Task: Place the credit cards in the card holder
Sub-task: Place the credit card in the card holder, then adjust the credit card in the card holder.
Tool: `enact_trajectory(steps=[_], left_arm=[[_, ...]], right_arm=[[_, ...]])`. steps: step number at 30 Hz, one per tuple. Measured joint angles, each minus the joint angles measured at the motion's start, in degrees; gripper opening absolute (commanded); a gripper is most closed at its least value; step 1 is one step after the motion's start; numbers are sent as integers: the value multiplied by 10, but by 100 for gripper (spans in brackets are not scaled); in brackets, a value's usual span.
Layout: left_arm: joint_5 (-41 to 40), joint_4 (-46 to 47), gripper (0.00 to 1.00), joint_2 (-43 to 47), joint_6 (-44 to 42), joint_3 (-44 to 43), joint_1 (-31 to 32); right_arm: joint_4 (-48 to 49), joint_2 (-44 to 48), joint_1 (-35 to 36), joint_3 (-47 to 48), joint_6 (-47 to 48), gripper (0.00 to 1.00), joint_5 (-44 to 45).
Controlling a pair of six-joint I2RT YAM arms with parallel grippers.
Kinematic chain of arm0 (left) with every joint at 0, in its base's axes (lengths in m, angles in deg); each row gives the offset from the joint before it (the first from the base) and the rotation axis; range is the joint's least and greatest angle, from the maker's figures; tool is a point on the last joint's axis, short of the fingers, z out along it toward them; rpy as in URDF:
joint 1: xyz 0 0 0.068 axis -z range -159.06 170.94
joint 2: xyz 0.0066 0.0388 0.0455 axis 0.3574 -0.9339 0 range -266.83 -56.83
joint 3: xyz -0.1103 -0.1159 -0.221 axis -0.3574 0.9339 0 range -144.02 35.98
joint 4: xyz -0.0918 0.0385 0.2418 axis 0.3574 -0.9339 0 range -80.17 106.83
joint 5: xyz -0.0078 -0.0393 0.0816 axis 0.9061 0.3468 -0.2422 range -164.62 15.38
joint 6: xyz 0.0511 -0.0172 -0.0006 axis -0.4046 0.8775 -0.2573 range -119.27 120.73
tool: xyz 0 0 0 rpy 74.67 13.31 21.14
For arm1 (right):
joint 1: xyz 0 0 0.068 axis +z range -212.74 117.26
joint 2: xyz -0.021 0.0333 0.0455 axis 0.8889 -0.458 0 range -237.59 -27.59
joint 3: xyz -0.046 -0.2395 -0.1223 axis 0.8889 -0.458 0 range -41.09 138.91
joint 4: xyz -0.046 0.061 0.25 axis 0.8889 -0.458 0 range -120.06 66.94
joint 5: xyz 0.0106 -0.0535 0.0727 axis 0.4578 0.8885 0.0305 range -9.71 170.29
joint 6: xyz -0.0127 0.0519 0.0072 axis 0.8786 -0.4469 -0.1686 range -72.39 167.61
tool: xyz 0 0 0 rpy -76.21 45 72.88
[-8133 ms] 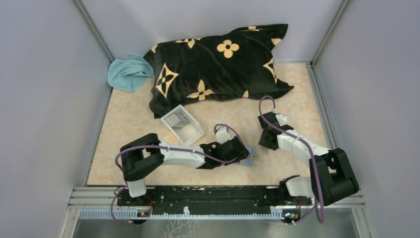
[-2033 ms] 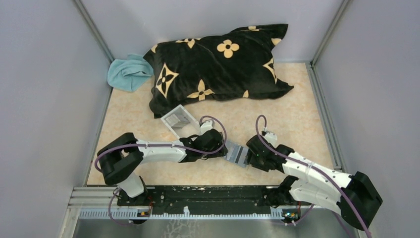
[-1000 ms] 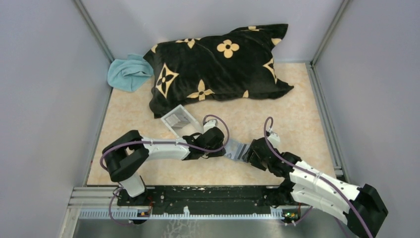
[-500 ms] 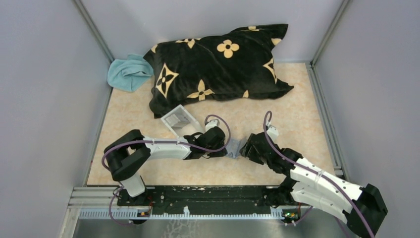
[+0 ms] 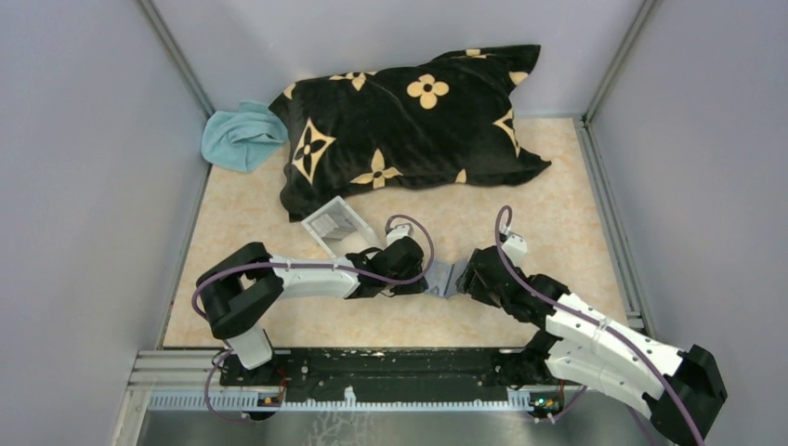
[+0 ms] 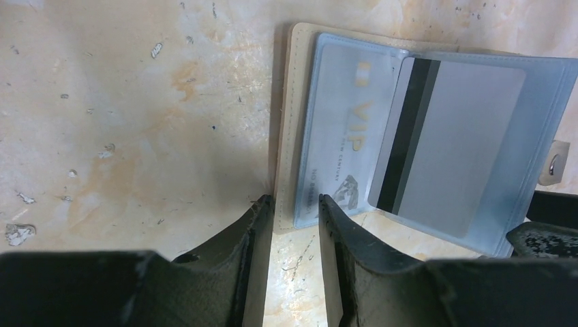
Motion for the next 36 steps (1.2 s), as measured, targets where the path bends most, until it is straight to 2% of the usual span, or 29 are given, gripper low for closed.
enact_trajectory(steps=[11,16,21,26,30,36], left_arm=[[-1,-9,43,-2,9,-5,0],[-3,-16,50,3,16,-5,0],[-26,-81,57,28,19,-10,2],[-68,-142,57,53,19,-28,3],[-88,-143,57,79,20,-28,3],[-89,-135,57,73,19,-28,3]], right_arm=[[-57,0,0,34,11,57,37],[-65,-4,0,43,23,57,42],[-63,-24,0,60,40,57,44],[-52,-54,0,84,61,57,43],[-39,-83,0,89,74,56,43],[-21,-118,0,89,80,56,40]])
